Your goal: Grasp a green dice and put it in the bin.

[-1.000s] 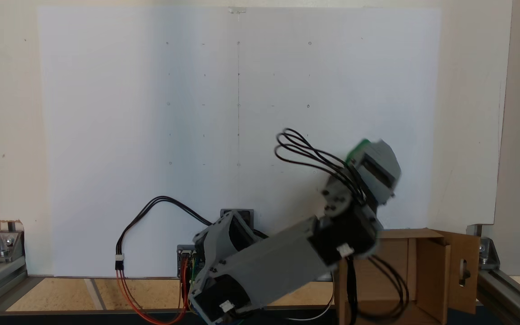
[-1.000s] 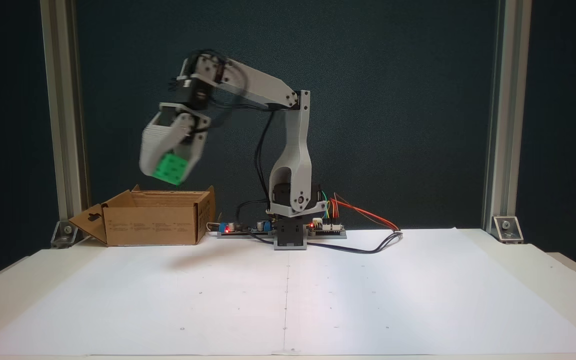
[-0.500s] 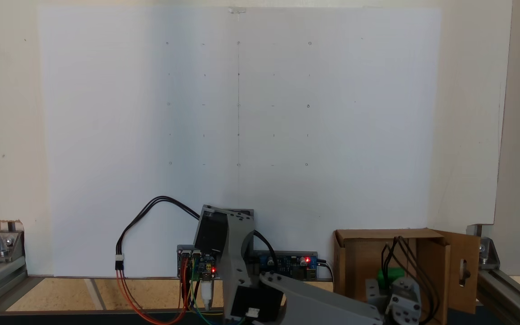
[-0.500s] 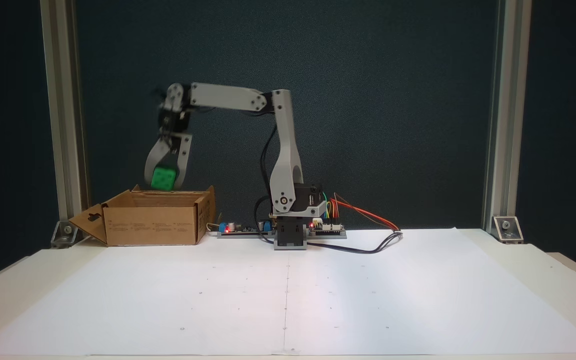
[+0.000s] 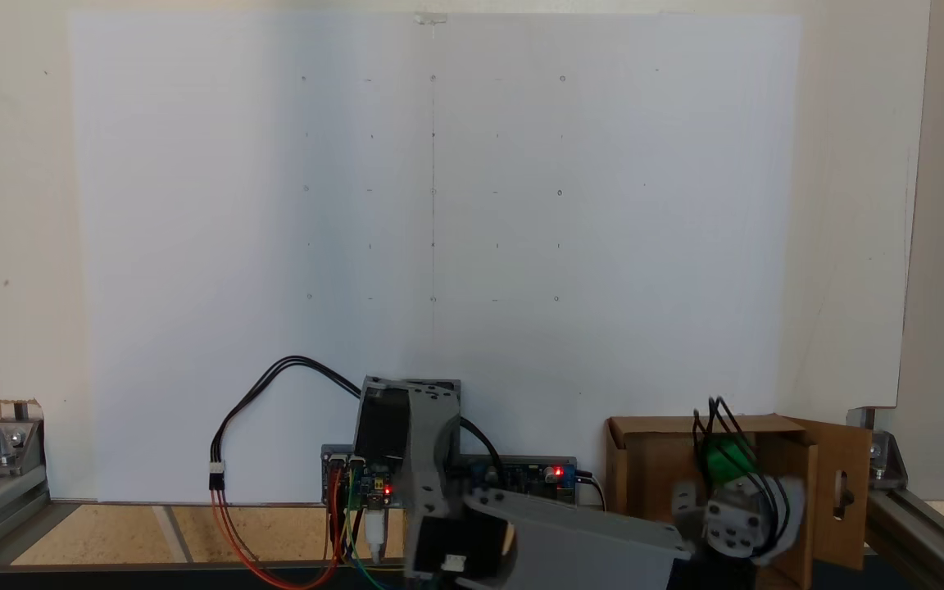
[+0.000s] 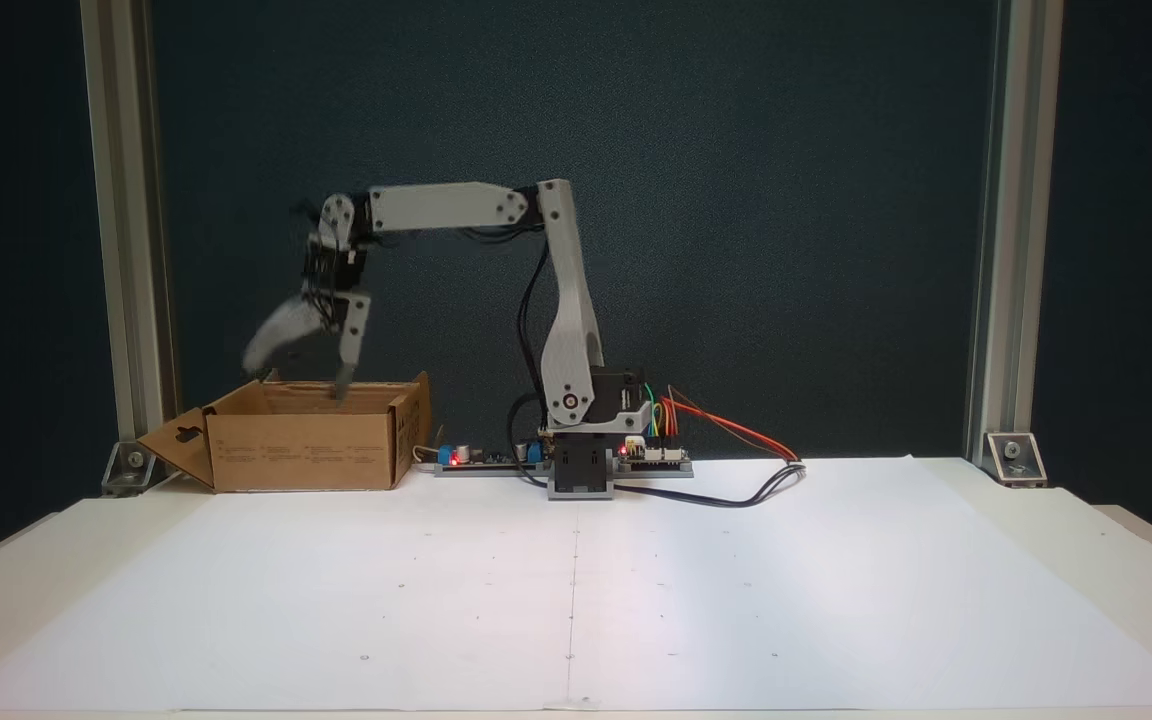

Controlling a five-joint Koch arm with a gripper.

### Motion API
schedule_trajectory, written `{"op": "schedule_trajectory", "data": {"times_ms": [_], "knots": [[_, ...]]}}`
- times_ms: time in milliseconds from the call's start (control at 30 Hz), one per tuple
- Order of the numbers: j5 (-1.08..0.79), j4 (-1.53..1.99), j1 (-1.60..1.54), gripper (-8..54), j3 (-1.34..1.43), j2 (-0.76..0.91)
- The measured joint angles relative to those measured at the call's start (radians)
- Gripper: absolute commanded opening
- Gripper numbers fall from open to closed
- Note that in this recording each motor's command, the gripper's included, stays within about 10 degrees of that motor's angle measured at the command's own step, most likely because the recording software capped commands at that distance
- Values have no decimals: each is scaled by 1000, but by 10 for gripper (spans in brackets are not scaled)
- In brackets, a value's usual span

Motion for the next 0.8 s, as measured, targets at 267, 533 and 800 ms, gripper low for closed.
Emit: {"op": "schedule_trajectory", "data": {"times_ms": [267, 533, 800], "knots": [[296, -97, -486, 432, -2, 344], [430, -133, -1069, 433, 178, 520], [430, -474, -1638, 432, 549, 653]]}}
